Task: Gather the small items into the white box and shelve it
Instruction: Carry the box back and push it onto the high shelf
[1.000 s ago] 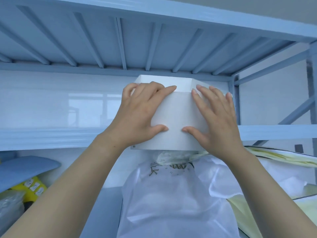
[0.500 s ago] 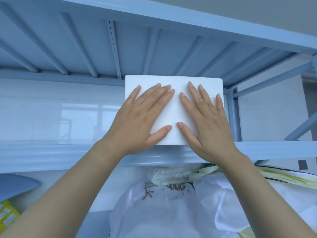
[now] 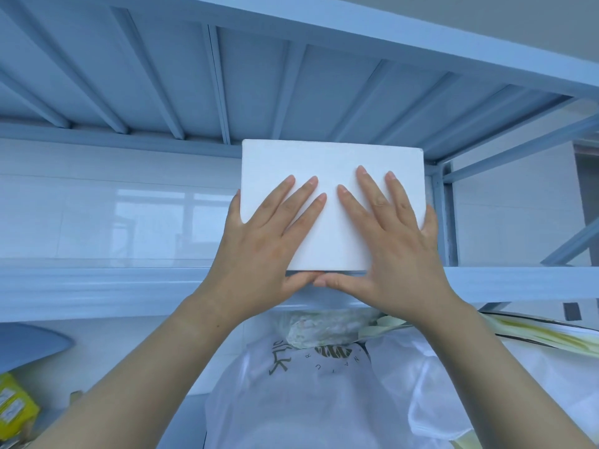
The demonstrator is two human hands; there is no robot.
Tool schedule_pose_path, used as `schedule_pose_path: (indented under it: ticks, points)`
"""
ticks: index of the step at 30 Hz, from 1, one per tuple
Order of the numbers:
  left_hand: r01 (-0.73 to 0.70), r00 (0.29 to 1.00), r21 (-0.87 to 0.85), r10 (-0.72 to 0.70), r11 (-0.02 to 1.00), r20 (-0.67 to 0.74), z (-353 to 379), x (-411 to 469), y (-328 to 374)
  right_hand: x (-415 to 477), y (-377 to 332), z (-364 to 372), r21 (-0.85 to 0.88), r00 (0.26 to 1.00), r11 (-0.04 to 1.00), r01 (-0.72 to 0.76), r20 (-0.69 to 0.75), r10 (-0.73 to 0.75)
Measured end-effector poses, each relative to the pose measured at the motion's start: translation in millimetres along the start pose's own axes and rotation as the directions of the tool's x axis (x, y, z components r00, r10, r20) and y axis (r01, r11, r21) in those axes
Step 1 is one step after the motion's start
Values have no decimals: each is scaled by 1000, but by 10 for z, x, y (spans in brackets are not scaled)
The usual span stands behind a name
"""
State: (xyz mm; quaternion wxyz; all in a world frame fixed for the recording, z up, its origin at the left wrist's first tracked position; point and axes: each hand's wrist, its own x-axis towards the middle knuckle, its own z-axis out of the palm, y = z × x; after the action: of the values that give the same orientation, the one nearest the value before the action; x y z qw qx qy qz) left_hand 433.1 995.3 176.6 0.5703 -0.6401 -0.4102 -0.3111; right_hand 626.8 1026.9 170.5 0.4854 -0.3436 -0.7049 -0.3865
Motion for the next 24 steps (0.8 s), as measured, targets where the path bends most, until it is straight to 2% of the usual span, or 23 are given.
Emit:
schedule_pose_path:
  ticks: [4,12,24]
  points:
    - [-26,1000,1,26,1000,-14,46,17,-19,-46,46,27,10,1000,1000,14,-18,-13]
    - [-89,992,7,89,996,-89,198,73,20,-139,186,177,-12,988,999,44,-145,-45]
    - [-108,989,14,108,994,-99,376,374,493,-287,793,245,-14,970,998,54,-238,-56]
